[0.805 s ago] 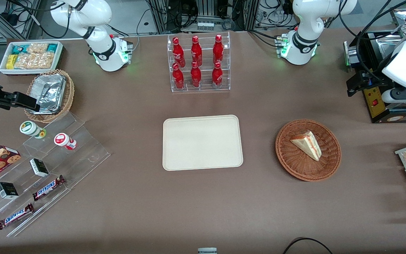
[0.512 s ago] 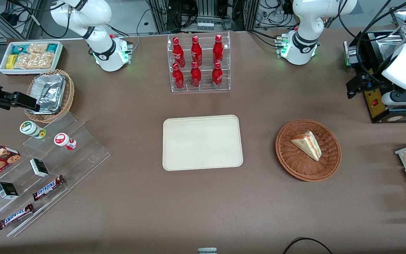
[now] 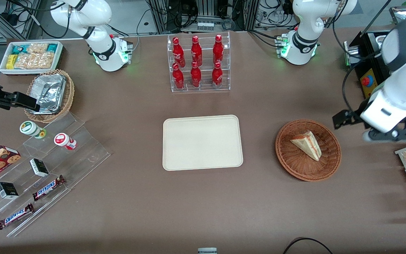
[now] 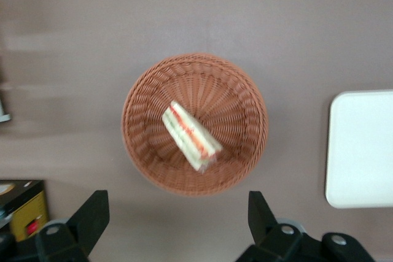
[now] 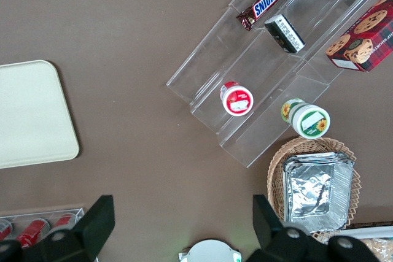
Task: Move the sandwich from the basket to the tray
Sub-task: 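Move the left gripper over the wicker basket above the sandwich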
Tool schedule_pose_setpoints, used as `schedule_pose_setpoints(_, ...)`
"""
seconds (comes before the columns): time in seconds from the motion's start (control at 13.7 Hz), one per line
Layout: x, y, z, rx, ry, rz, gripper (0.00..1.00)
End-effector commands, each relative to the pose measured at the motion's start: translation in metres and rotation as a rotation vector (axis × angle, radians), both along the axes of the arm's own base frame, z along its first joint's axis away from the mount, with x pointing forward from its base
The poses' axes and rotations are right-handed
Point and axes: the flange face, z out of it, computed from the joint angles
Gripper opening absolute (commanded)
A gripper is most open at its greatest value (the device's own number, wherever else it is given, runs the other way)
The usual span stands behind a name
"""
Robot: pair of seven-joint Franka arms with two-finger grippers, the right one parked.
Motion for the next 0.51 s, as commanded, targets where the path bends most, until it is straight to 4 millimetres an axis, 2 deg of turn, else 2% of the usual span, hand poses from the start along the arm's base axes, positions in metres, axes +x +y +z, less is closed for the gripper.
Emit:
schedule_pose_setpoints(0.0, -0.008, -0.017, -0.044, 0.009, -0.036, 0.091, 1.0)
schedule_pose_setpoints(0.22, -0.024, -0.018, -0.088, -0.006, -0.087, 0.237, 1.0)
schedule_pose_setpoints(0.44, -0.054, -0.01, -0.13, -0.028, -0.131, 0.353, 1.0)
